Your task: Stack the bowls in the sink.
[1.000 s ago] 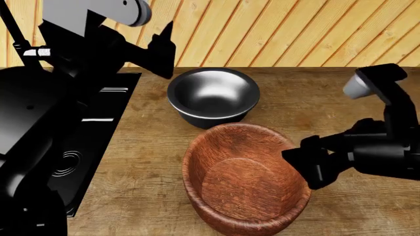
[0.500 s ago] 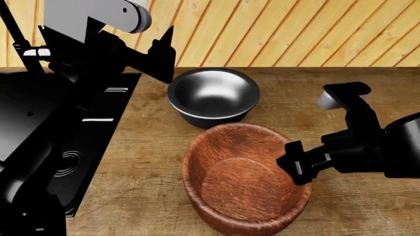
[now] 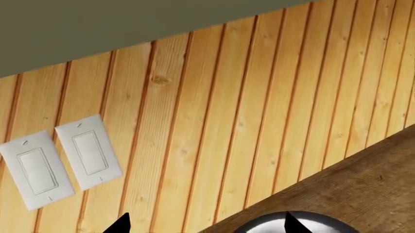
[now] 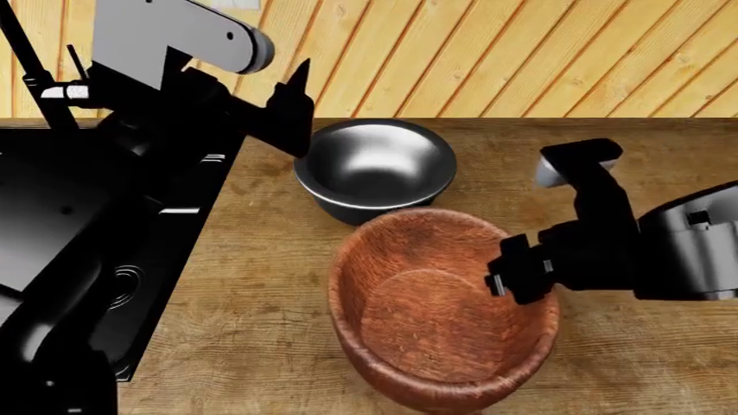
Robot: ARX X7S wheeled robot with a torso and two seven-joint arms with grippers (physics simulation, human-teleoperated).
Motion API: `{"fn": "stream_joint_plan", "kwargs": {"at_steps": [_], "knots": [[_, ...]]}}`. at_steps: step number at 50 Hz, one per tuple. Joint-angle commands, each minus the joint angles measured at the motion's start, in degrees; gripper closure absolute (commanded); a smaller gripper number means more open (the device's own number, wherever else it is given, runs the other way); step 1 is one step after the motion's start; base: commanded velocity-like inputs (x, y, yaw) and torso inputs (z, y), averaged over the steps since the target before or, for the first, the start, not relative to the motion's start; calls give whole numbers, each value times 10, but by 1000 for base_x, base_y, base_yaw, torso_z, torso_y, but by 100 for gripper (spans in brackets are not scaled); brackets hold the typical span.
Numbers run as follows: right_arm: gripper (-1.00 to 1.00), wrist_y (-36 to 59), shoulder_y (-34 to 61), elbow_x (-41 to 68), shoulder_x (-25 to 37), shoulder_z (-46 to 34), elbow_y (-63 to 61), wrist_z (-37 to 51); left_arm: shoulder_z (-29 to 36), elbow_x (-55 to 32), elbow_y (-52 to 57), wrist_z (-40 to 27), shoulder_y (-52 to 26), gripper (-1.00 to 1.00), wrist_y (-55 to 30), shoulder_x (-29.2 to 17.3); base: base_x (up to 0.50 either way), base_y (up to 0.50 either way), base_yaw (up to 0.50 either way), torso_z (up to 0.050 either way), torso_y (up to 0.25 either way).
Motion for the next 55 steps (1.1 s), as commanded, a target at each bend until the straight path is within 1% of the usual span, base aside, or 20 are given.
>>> {"fn": "stream_joint_plan", "kwargs": {"at_steps": [1,13,21,25,32,34,36,39,42,46,47,51,55], "knots": [[100,-15,37,14,1,18,-35,-5,11,2,-8,-3,14,-100,14,2,0,0,0,0,0],[100,-28,39,10,11,19,-47,-3,13,5,-25,-6,16,-100,29,3,0,0,0,0,0],[100,-36,52,32,48,28,-61,20,16,37,-100,-13,11,-100,99,3,0,0,0,0,0],[100,-35,60,56,79,42,-84,21,-3,32,-154,-19,-10,-100,91,20,0,0,0,0,0],[100,-40,80,85,128,57,-99,39,-17,4,-283,-15,-64,-100,-6,62,0,0,0,0,0],[100,-40,92,90,134,59,-96,42,-39,-13,-325,-14,-81,-100,-50,78,0,0,0,0,5],[100,-38,109,87,138,63,-91,43,-75,-26,-379,-20,-104,-100,-101,100,0,0,0,0,0],[100,-37,131,82,141,68,-84,44,-116,-36,-443,-29,-127,-100,-142,126,0,0,0,0,0],[100,-39,144,86,142,70,-84,48,-149,-35,-501,-39,-145,-100,-141,141,0,0,0,0,0],[100,-41,152,89,145,69,-88,54,-195,-25,-595,-57,-181,-100,-108,151,0,0,0,0,0],[100,-41,154,92,147,68,-90,56,-200,-20,-634,-58,-198,-100,-89,150,0,0,0,0,0],[100,-41,161,96,152,67,-94,62,-201,4,-750,-66,-249,-100,-30,145,0,0,0,0,0],[100,-43,164,92,155,69,-96,61,-186,14,-783,-73,-259,-100,-30,147,0,0,0,0,0]]}}
